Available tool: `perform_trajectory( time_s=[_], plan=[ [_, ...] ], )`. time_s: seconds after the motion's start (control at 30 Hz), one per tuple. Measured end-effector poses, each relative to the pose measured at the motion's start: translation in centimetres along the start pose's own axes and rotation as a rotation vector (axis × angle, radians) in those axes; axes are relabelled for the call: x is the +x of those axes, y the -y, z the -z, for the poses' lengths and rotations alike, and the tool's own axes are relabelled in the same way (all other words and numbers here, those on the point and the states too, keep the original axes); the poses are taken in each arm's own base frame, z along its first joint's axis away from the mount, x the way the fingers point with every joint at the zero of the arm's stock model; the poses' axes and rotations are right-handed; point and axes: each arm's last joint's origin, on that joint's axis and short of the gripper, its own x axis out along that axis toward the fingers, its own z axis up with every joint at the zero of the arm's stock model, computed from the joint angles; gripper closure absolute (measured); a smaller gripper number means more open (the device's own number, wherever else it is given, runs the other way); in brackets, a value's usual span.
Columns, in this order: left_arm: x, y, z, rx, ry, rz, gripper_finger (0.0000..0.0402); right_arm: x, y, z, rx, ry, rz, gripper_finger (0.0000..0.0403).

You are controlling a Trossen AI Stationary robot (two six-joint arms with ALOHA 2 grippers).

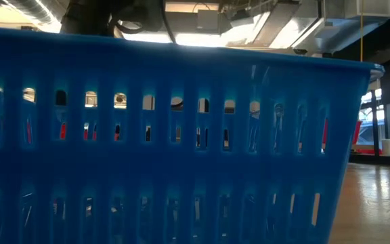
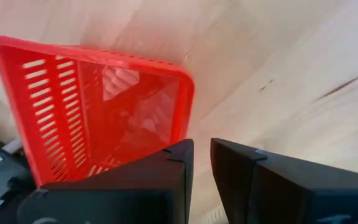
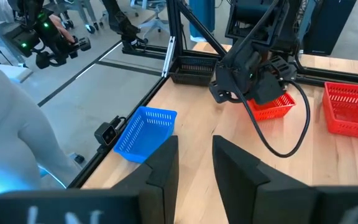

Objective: Stack baskets on shelf by color
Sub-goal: Stack the bottom red bin on top of the other red bin on the shelf

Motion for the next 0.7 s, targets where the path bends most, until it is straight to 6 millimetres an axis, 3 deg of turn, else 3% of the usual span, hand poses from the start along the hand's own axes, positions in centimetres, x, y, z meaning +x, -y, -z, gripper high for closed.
perform_trajectory(
  time_s=[0.7],
  plan=[
    [0.42,0.18,-0.27,0.025,0.021,-0.026,0.0355,0.01,0.01,0.01,0.000,0.000,0.001,0.0307]
  ],
)
